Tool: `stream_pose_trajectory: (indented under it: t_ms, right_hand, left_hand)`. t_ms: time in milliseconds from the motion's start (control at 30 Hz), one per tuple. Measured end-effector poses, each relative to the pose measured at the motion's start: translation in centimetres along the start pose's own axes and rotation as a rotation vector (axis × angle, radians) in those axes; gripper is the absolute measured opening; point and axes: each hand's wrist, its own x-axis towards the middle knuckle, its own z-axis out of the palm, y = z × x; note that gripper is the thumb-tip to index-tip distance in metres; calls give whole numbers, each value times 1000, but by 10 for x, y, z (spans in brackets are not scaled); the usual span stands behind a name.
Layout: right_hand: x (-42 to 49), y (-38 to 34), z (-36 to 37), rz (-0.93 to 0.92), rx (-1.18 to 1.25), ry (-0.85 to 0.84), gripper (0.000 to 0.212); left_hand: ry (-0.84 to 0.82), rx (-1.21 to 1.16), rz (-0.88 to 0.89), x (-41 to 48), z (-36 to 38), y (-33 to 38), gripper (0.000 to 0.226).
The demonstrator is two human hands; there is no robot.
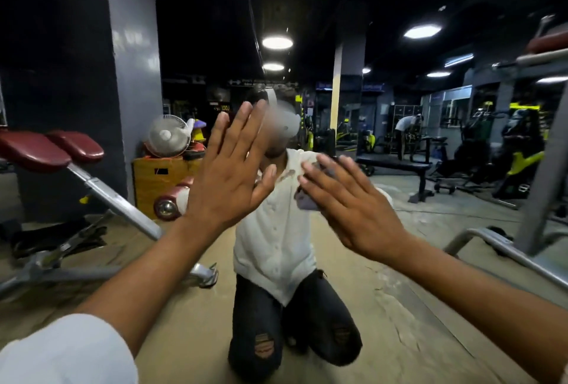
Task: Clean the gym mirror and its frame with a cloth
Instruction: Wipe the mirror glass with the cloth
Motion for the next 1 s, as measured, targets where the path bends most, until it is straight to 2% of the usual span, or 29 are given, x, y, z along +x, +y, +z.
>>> stream_pose_trajectory:
  t_ms: [133, 200, 233, 333, 367, 400, 433, 467, 567, 600, 633, 700, 833, 867, 900, 1000]
  right_hand:
    - [33, 29, -23, 543, -6, 192, 59]
    - [48, 20, -24, 651, 28, 214, 58]
    - [50, 11, -21, 585, 34, 178, 58]
    - [37, -7, -13, 56, -25, -72, 65]
    - [34, 3, -17, -67, -65, -131, 64]
    - [34, 18, -22, -100, -101, -138, 63]
    - [33, 32, -26, -34, -118, -114, 61]
    - [32, 47, -29, 115, -114, -48, 60]
    - [32, 69, -35, 735, -3, 300, 60]
    - [39, 62, -31, 870, 41, 400, 60]
    - [45, 50, -24, 922, 68, 451, 60]
    - [43, 13, -9, 795, 92, 383, 60]
    - [-23, -33, 4, 127, 100, -8, 63]
    - [-43, -31, 4, 38, 74, -47, 63]
    - [-59, -28, 4, 44, 69, -41, 64]
    - [-91, -40, 10, 405, 161, 76, 67]
  left_hand:
    - [28, -12, 18, -2, 2, -1, 77]
    - [45, -22, 11, -1, 1, 0, 80]
    - [46, -34, 15, 0, 1, 0, 81]
    - [53, -67, 44, -2, -3, 0, 82]
    - [53, -72, 52, -2, -4, 0, 83]
    - [58, -75, 56, -1, -3, -1, 83]
    - [63, -78, 54, -1, -2, -1, 84]
    - [67, -80, 52, -1, -1, -1, 85]
    - [71, -73, 51, -2, 3, 0, 85]
    - [74, -64, 49, -2, 3, 0, 84]
    - [76, -52, 47, -1, 2, 0, 84]
    - [67, -43, 46, -1, 0, 0, 83]
    - [-4, -62, 208, -33, 3, 18, 81]
    - [-43, -64, 229, -54, 4, 29, 82]
    - [-75, -62, 221, -75, 7, 41, 84]
    - [-157, -39, 96, -114, 14, 74, 98]
